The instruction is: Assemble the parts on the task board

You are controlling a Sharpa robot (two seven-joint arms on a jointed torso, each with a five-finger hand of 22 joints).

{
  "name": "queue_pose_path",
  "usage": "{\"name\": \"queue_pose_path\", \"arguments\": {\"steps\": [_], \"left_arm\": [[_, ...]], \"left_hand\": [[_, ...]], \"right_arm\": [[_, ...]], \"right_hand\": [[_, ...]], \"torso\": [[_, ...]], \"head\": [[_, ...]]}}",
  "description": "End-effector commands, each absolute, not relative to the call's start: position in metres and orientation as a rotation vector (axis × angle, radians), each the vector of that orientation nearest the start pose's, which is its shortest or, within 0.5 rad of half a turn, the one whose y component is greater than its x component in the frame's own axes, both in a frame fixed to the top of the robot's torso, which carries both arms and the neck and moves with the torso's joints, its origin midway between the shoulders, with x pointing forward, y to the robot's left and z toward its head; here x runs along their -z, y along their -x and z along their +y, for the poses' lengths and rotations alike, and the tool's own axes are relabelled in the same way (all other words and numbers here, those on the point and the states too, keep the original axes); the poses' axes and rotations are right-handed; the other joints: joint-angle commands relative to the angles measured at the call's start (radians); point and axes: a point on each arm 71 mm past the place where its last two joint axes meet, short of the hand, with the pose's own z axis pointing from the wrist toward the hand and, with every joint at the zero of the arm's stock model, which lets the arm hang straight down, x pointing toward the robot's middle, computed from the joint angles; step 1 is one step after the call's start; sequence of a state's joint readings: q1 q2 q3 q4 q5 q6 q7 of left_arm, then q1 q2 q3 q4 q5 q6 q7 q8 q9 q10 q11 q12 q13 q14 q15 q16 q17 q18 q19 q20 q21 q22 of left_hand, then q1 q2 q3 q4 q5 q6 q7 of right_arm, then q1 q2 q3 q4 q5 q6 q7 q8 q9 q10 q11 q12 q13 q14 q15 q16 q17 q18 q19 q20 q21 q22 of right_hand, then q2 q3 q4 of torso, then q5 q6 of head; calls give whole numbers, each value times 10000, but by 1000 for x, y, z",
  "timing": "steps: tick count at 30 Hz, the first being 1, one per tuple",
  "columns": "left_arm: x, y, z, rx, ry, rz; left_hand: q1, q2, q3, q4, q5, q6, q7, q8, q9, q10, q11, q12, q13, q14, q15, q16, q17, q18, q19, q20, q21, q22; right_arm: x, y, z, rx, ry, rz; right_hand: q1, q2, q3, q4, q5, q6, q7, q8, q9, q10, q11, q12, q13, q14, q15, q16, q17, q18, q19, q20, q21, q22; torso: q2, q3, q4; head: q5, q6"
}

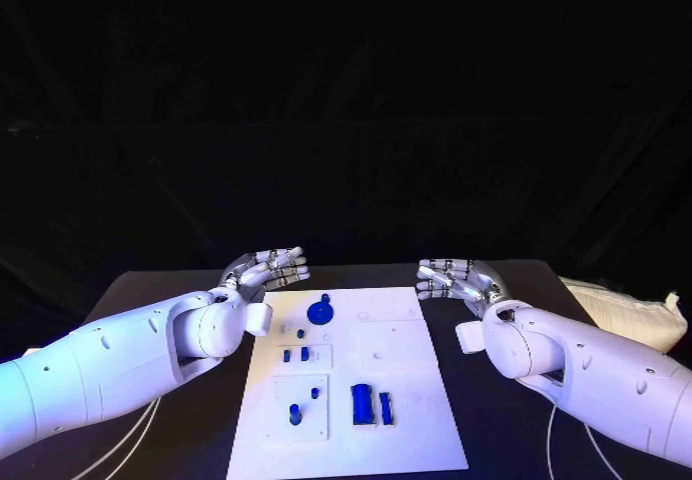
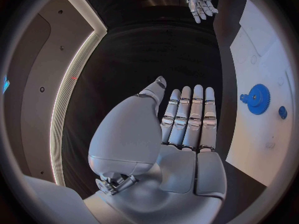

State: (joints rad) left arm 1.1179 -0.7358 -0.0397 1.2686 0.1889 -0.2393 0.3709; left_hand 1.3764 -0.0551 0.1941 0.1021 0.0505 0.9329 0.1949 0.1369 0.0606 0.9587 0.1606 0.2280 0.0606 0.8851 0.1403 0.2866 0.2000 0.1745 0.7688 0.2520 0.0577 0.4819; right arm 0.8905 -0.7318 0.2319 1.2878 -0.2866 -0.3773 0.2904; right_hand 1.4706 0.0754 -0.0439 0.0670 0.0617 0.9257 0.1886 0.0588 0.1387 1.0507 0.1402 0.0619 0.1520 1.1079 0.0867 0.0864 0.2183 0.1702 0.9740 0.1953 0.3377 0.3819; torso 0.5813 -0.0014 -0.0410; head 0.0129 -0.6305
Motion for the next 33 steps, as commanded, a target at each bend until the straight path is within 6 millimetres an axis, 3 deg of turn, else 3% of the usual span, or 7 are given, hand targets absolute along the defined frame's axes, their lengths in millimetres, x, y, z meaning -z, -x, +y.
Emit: {"name": "queue_pose_path", "arguments": {"steps": [1,10,15,16,19,22,33], "left_arm": [[242,-515,233,14613,14319,13755],[241,-503,222,13917,13825,13442],[236,-487,209,13199,13166,12998],[235,-484,207,13073,13034,12904],[231,-475,200,12719,12633,12609],[228,-469,197,12507,12372,12407],[224,-462,192,12289,12089,12178]], "left_hand": [[-4355,551,-609,-1021,-505,-2954,-620,-440,-606,-3037,-505,-723,-606,-2797,-445,-919,-640,-523,-2430,-795,-577,-1534],[-7216,551,-1045,-1021,-505,-4888,-1022,-1369,-606,-5024,-841,-1196,-606,-4632,-1403,-1516,-1057,-768,-4022,-1317,-577,-2535],[-8478,551,-1194,-1021,-505,-5747,-1202,-1369,-606,-5904,-1606,-1404,-606,-5443,-1403,-1777,-1239,-874,-4726,-1549,-577,-2976],[-8683,551,-1221,-1021,-505,-5883,-1231,-1369,-606,-6047,-1606,-1442,-606,-5578,-1403,-1817,-1269,-935,-4841,-1587,-577,-3047],[-9319,551,-1941,-1021,-505,-6314,-1949,-1369,-606,-6490,-1606,-1537,-606,-5989,-1403,-1952,-2000,-980,-5201,-1702,-577,-3270],[-9827,551,-1941,-1021,-505,-6660,-1949,-1369,-606,-6844,-1606,-2280,-606,-6313,-1403,-2056,-2000,-1745,-5485,-1798,-577,-3446],[-11202,551,-1941,-1021,-505,-7592,-1949,-1369,-606,-7804,-1606,-2280,-606,-7203,-1403,-2866,-2000,-1745,-6231,-2520,-577,-3927]], "right_arm": [[262,-500,-237,-12679,-11716,14151],[245,-490,-219,-12753,-11838,13259],[232,-476,-203,-12587,-11984,12574],[231,-473,-201,-12543,-12005,12491],[227,-466,-196,-12401,-12058,12291],[225,-463,-193,-12318,-12081,12205],[224,-462,-192,-12289,-12089,12178]], "right_hand": [[-4662,-754,439,-670,-617,-2929,-597,-588,-442,-3328,-442,-619,-491,-3503,-867,-864,-699,-511,-3080,-618,-1076,-1213],[-7723,-754,439,-670,-617,-4855,-989,-588,-1387,-5512,-1402,-619,-811,-5806,-867,-864,-1156,-788,-5110,-1026,-1780,-2010],[-9064,-754,439,-670,-617,-5703,-1163,-588,-1387,-6469,-1402,-619,-1520,-6822,-867,-864,-1354,-895,-6000,-1204,-2084,-2360],[-9283,-754,439,-670,-617,-5842,-1886,-588,-1387,-6630,-1402,-619,-1520,-6986,-867,-864,-1386,-896,-6146,-1231,-2135,-2415],[-9965,-754,439,-670,-617,-6271,-1886,-588,-1387,-7115,-1402,-619,-1520,-7502,-867,-864,-2183,-1702,-6596,-1953,-2293,-2592],[-10509,-754,439,-670,-617,-6610,-1886,-588,-1387,-7511,-1402,-619,-1520,-7912,-867,-864,-2183,-1702,-6959,-1953,-2416,-2734],[-11976,-754,439,-670,-617,-7541,-1886,-588,-1387,-8556,-1402,-619,-1520,-9021,-867,-864,-2183,-1702,-7932,-1953,-3377,-3114]], "torso": [[-17,-5,37],[-368,14,407],[-371,14,410],[-371,14,410],[-371,14,410],[-371,14,410],[-371,14,410]], "head": [[-14,9],[-129,302],[-129,305],[-129,305],[-129,305],[-129,305],[-129,305]]}}
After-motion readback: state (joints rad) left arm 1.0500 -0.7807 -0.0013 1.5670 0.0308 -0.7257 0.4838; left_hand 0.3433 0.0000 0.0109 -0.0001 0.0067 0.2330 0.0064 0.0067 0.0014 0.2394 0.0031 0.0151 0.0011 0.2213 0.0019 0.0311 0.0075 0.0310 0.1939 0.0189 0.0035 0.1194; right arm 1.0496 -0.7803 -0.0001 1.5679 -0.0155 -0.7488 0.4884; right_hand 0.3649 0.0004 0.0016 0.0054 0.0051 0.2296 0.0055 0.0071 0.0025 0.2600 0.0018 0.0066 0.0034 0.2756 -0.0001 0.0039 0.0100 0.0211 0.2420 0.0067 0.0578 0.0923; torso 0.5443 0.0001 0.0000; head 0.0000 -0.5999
